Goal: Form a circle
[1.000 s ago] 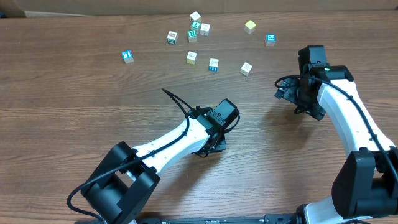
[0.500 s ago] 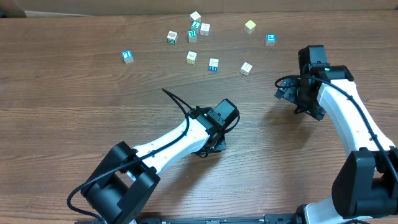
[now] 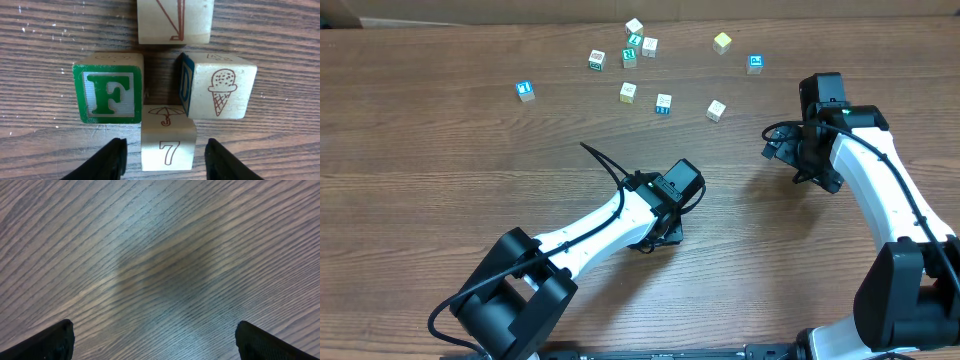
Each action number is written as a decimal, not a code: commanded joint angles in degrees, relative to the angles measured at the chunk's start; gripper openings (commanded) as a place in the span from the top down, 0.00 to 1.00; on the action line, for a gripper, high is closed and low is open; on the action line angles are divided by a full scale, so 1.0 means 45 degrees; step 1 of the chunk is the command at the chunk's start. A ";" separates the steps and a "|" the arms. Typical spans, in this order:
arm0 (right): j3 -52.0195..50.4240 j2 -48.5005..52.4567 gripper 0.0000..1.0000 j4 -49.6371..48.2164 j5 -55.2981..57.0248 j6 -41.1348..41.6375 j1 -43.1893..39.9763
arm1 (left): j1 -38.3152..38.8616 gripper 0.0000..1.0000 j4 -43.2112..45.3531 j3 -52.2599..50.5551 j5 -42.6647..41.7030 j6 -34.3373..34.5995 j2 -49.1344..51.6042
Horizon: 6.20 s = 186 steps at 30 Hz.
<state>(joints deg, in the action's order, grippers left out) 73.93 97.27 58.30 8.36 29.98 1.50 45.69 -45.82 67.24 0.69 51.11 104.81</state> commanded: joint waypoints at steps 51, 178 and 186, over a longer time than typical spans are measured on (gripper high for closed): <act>0.0146 -0.0233 0.00 -0.0029 0.0136 0.0005 -0.0053 | -0.0087 0.45 0.0049 -0.0097 -0.0063 0.0073 0.0204; 0.0146 -0.0233 0.00 -0.0029 0.0136 0.0005 -0.0053 | -0.3191 0.96 0.0903 0.4386 -0.0481 -0.3939 0.3934; 0.0146 -0.0233 0.00 -0.0029 0.0141 0.0005 -0.0053 | -0.3191 0.96 0.0889 0.4381 -0.0476 -0.3939 0.3934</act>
<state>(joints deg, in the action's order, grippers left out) 73.93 97.27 58.33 8.36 29.98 1.48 31.05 -41.93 87.61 -2.48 33.91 122.17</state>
